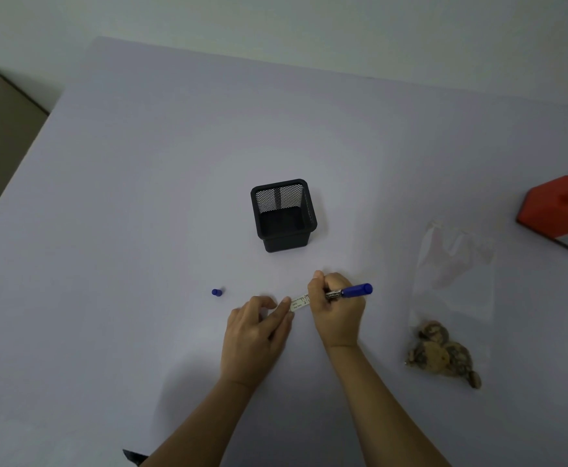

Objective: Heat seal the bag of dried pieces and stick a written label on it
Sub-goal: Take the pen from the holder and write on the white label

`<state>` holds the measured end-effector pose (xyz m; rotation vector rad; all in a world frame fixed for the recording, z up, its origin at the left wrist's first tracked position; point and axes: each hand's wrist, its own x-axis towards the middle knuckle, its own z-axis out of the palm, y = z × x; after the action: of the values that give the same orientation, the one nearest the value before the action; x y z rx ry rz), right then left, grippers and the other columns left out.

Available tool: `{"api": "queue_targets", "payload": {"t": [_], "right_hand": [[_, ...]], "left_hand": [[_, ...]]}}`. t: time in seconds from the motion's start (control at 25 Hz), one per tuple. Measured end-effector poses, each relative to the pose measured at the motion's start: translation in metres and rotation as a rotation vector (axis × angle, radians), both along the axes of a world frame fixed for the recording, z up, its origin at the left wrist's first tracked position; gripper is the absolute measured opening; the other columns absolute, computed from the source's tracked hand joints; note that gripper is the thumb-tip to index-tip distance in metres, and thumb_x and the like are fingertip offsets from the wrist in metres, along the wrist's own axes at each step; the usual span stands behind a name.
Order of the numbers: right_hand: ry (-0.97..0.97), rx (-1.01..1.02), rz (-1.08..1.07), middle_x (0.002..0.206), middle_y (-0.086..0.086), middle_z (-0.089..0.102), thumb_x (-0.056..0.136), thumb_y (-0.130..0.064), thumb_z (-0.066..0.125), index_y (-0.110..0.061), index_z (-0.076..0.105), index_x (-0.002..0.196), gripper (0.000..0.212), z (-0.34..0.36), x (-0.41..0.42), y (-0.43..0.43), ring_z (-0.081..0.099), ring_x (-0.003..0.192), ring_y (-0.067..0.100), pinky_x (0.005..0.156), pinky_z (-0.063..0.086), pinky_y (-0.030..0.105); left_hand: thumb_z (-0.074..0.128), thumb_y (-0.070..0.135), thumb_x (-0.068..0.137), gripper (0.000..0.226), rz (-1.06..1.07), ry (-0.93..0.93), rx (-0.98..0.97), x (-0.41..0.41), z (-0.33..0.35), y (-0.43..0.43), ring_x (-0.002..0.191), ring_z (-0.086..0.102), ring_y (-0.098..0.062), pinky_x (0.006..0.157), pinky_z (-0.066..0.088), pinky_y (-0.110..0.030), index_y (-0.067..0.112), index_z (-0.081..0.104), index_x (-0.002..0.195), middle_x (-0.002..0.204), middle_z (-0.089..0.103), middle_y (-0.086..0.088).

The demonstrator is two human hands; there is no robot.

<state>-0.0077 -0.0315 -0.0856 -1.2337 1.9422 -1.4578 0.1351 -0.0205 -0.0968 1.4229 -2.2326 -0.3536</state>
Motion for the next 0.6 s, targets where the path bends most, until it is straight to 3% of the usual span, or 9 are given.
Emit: {"api": "queue_targets", "payload": {"t": [0.16,0.36,0.6], "right_hand": [[-0.325,0.054,-0.175,0.042,-0.009,0.044,0.091,-0.006,0.054,-0.019,0.044,0.050,0.044,0.008,-0.010,-0.004,0.043,0.040,0.006,0.042,0.040,0.017],[-0.723,0.114,-0.128,0.044,-0.007,0.052,0.093,-0.020,0.052,-0.025,0.056,0.048,0.045,0.020,-0.024,0.006,0.044,0.039,0.005,0.040,0.040,0.015],[-1.143,0.275,-0.215,0.042,-0.004,0.049,0.083,-0.042,0.057,-0.022,0.056,0.042,0.046,0.050,-0.009,0.011,0.042,0.038,0.003,0.037,0.038,0.013]], "left_hand": [[0.060,0.029,0.087,0.024,0.010,0.018,0.000,-0.001,0.002,0.000,0.062,0.053,-0.017,0.058,0.042,-0.030,0.015,0.072,0.103,0.088,0.064,-0.006],[0.062,0.028,0.087,0.025,0.008,0.059,0.038,0.001,0.000,0.000,0.063,0.053,-0.015,0.058,0.046,-0.034,0.015,0.071,0.106,0.091,0.064,-0.005],[0.067,0.022,0.084,0.029,0.015,0.090,0.065,-0.003,0.013,0.002,0.065,0.057,-0.017,0.060,0.051,-0.036,0.008,0.069,0.109,0.093,0.065,-0.010]]}}
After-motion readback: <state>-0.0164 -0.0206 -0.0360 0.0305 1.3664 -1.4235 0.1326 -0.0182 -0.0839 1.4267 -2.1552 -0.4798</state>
